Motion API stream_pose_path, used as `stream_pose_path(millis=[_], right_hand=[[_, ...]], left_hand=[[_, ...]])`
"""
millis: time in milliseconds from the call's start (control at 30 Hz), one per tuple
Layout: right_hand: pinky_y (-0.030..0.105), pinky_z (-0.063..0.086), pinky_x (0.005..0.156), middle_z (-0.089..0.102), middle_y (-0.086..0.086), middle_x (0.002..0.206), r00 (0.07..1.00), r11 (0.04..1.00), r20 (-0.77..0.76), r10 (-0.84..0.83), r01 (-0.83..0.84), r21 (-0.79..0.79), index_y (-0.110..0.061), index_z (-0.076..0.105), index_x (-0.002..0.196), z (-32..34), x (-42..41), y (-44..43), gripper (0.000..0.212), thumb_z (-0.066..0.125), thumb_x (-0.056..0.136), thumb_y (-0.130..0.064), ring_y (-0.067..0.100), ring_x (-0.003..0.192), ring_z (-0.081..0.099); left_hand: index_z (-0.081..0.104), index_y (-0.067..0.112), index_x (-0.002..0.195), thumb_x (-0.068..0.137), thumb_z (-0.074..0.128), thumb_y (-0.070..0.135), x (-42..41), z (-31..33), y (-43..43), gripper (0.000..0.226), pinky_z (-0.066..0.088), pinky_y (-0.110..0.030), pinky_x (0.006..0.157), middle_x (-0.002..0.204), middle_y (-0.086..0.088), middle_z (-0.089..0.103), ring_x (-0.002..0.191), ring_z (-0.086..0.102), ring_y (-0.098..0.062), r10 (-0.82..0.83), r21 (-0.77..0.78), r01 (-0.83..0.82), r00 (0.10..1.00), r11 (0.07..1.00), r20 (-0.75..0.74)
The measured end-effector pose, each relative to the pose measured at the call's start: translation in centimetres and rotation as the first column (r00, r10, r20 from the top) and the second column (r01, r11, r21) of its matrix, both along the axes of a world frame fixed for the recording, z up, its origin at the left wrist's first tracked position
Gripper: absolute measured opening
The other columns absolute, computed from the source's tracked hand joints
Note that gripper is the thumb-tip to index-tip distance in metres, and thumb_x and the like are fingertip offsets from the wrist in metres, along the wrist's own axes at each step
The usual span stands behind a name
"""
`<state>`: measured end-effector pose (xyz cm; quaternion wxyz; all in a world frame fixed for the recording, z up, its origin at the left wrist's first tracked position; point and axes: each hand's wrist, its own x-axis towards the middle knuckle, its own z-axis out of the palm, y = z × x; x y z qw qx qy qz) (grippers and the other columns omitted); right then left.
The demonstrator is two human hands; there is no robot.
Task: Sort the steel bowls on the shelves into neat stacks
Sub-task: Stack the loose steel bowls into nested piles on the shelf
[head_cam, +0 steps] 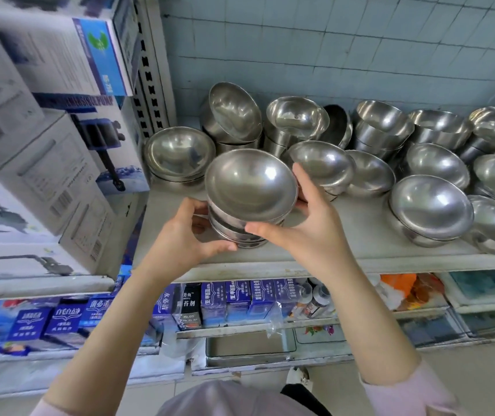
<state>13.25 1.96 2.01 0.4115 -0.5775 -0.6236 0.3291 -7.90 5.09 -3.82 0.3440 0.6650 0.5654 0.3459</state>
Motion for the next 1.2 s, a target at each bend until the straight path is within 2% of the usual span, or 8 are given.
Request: stream_pose_path(millis=[400,567,667,733,867,1033,1100,1200], right_hand=[[0.012,0.025,0.109,0.035,-0.022,0.152,0.999,0.999,0.044,-0.016,0.015,0.032,-0.029,0.029,0.156,-2.7,0.1,1.5,0.117,0.089,0.057,-0.045,-0.009,0.138,0.030],[0.008,0.026,0.106,0.035,-0.020,0.153,0.997,0.999,0.078,0.016,-0.019,0.049,-0.029,0.027,0.156,-2.7,0.5,1.4,0.123,0.082,0.050,-0.058,-0.009,0.135,0.032],[0.023,0.031,0.117,0.033,-0.018,0.157,0.998,0.995,0.054,0.015,-0.020,0.096,-0.029,0.024,0.157,-3.2,1.0,1.0,0.124,0.080,0.054,-0.068,-0.001,0.142,0.034],[0.032,0.035,0.117,0.038,-0.011,0.156,1.000,0.988,0.004,-0.023,0.022,0.153,-0.026,0.030,0.155,-4.3,1.4,0.3,0.116,0.080,0.060,-0.068,0.004,0.142,0.038],[0.025,0.039,0.111,0.046,-0.007,0.147,0.998,0.996,-0.019,-0.057,0.059,0.062,-0.025,0.033,0.151,-6.6,1.5,-0.6,0.111,0.079,0.058,-0.066,0.003,0.132,0.046],[-0.004,0.034,0.089,0.053,-0.020,0.134,0.997,1.000,0.078,0.029,-0.028,-0.011,-0.026,0.036,0.149,-6.5,0.7,0.6,0.109,0.085,0.057,-0.056,-0.025,0.110,0.046],[-0.004,0.036,0.084,0.059,-0.018,0.128,0.995,1.000,0.097,0.011,-0.011,-0.004,-0.027,0.045,0.143,-6.7,0.9,1.1,0.095,0.090,0.061,-0.042,-0.025,0.104,0.050],[0.004,0.043,0.086,0.064,-0.017,0.123,0.996,0.999,0.084,0.024,-0.020,-0.049,-0.030,0.050,0.137,-6.4,1.8,1.5,0.086,0.092,0.062,-0.036,-0.013,0.105,0.058]], left_hand=[[0.046,0.024,0.111,0.052,0.090,0.042,-0.1,-0.7,0.2,0.076,0.044,-0.002,0.081,0.102,0.018,0.060,0.095,0.056,0.012,0.001,-0.009,-0.001,1.000,1.000,0.019],[0.045,0.020,0.118,0.054,0.088,0.044,0.0,-0.8,0.3,0.080,0.040,0.001,0.082,0.109,0.012,0.058,0.098,0.057,0.002,-0.033,-0.003,0.033,0.999,0.999,0.024],[0.043,0.018,0.128,0.053,0.077,0.070,-0.8,-0.9,0.0,0.097,0.043,-0.012,0.094,0.126,0.004,0.055,0.112,0.056,-0.005,-0.044,-0.019,0.046,0.994,0.999,0.097],[0.042,0.023,0.130,0.054,0.072,0.075,-1.8,-0.8,-0.3,0.097,0.044,-0.021,0.096,0.131,0.004,0.053,0.117,0.055,-0.007,0.068,-0.011,-0.067,0.980,0.998,0.188],[0.035,0.020,0.142,0.075,0.077,0.043,-2.7,-0.3,0.6,0.082,0.036,-0.023,0.101,0.137,0.003,0.046,0.127,0.045,-0.013,0.370,0.053,-0.392,0.898,0.918,0.237],[0.021,0.018,0.150,0.073,0.078,0.047,-1.7,-0.3,3.6,0.101,0.026,-0.036,0.117,0.155,-0.005,0.031,0.142,0.030,-0.018,0.440,0.047,-0.463,0.865,0.885,0.243],[0.017,0.013,0.152,0.074,0.080,0.040,-0.7,-0.2,4.2,0.103,0.019,-0.026,0.116,0.157,-0.007,0.020,0.145,0.021,-0.017,0.475,0.068,-0.506,0.842,0.860,0.256],[0.012,0.011,0.152,0.071,0.083,0.036,0.4,-0.2,4.9,0.111,0.020,-0.035,0.117,0.157,-0.012,0.009,0.147,0.014,-0.024,0.523,0.077,-0.556,0.813,0.828,0.256]])
